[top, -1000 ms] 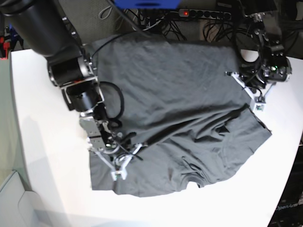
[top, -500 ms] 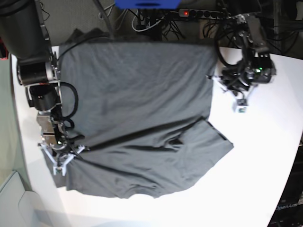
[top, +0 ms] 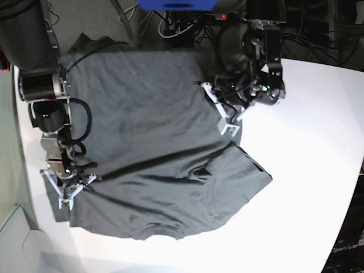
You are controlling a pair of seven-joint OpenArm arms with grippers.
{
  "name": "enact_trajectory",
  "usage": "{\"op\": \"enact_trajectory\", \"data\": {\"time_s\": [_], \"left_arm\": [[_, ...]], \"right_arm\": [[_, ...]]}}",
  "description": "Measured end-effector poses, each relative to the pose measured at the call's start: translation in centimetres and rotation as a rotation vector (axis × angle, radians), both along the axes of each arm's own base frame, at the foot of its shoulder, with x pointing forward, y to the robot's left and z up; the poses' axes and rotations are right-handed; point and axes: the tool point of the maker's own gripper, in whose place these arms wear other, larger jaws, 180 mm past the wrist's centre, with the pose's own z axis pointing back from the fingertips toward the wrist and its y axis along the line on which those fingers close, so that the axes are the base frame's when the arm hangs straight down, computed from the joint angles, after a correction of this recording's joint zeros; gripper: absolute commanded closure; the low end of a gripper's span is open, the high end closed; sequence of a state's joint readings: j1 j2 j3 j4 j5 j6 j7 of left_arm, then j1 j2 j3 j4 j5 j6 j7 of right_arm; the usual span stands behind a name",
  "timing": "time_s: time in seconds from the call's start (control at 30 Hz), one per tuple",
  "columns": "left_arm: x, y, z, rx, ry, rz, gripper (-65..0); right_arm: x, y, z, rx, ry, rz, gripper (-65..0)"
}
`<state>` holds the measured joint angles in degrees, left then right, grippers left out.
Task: Layout the t-shirt on the table in an organized manner, then fold the t-shirt properly
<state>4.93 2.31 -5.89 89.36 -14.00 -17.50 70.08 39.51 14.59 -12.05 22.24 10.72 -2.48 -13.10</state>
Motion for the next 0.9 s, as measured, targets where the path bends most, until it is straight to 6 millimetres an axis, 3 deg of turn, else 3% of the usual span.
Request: {"op": "enact_trajectory", "data": {"time_s": [0.17,0.4,0.47,0.73,0.9], "left_arm": [[0.6,1.7,-0.1,-0.015,-0.051,-0.007,-0.4],[4.5,11.2,0.8,0.199,-0.106,0.072,-0.4],[5.6,12.9,0.8,0.197,-0.096,0.119,-0.4],[10.6,14.5,1.1,0.182,-0.138,0.200,-0.4],[13.6,15.4,1.2,0.169,-0.169,0.251,-0.4]], "right_arm": [[-0.1,0.0,0.0,0.003,0.012,-0.002,0.0],[-0.1,0.0,-0.1,0.005,0.019,-0.005,0.0],[-0.2,0.0,-0.2,0.008,0.036,-0.011,0.0],[-1.4,2.0,-0.1,0.035,0.035,0.097,0.0],[-5.7,4.3,1.1,0.004,0.095,0.197,0.0]]}}
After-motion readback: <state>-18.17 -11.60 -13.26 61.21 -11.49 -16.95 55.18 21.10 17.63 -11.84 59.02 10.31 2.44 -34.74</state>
